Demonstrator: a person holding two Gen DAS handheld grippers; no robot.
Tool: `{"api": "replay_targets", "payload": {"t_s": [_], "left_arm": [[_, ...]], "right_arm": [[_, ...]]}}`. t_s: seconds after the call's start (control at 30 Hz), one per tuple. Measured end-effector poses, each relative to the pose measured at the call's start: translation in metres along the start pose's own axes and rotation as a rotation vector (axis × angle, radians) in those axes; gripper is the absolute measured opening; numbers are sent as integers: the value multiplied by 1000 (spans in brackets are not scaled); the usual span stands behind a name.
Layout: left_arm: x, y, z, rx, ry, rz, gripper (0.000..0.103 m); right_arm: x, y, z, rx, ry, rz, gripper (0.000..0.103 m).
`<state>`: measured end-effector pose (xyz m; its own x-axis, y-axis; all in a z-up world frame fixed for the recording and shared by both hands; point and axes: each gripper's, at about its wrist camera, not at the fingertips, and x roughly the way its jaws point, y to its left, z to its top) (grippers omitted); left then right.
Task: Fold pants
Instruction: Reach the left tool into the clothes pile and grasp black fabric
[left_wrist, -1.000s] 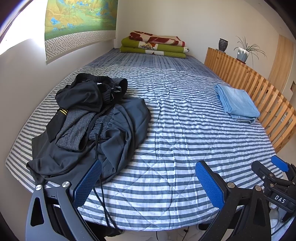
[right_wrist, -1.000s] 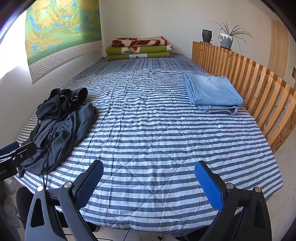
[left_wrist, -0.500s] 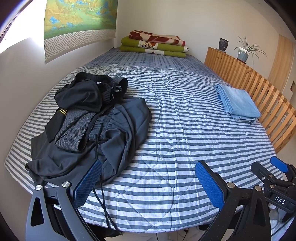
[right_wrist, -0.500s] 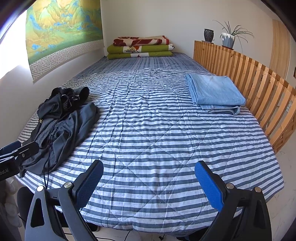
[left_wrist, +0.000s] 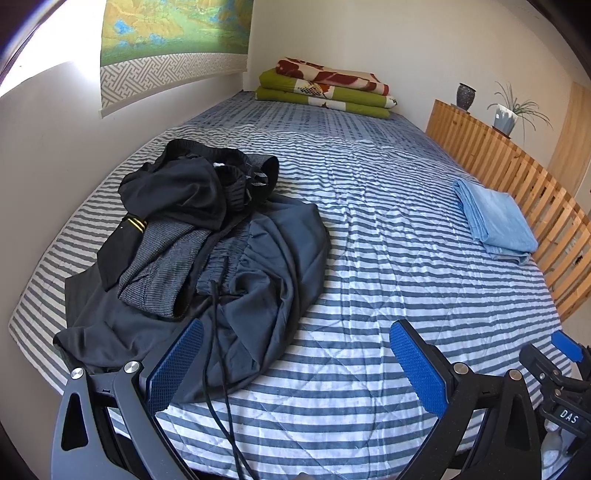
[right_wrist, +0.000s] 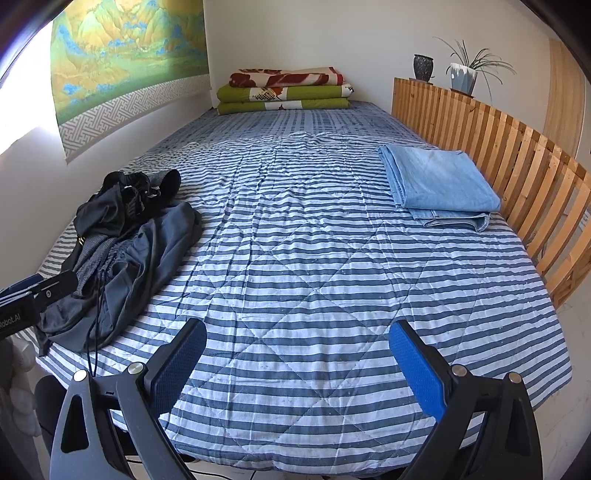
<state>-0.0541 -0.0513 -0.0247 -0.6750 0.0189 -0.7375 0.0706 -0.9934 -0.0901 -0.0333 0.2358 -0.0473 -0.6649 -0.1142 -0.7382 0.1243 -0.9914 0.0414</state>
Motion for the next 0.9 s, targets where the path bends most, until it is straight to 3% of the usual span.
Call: {"api": "replay_targets", "payload": {"t_s": [0.3, 0.43, 0.83, 0.9], "left_arm": [[44, 79, 58, -103, -35, 111, 97], [76, 108, 89, -149, -13, 107, 94], [184, 148, 157, -230, 91, 148, 82], [198, 149, 167, -230, 95, 172, 82]], "right_arm": [[21, 11, 5, -15, 33, 3, 97], [33, 18, 8, -25, 50, 11, 97], [71, 26, 14, -5, 109, 44, 97], [76, 27, 14, -10, 120, 50, 92]]}}
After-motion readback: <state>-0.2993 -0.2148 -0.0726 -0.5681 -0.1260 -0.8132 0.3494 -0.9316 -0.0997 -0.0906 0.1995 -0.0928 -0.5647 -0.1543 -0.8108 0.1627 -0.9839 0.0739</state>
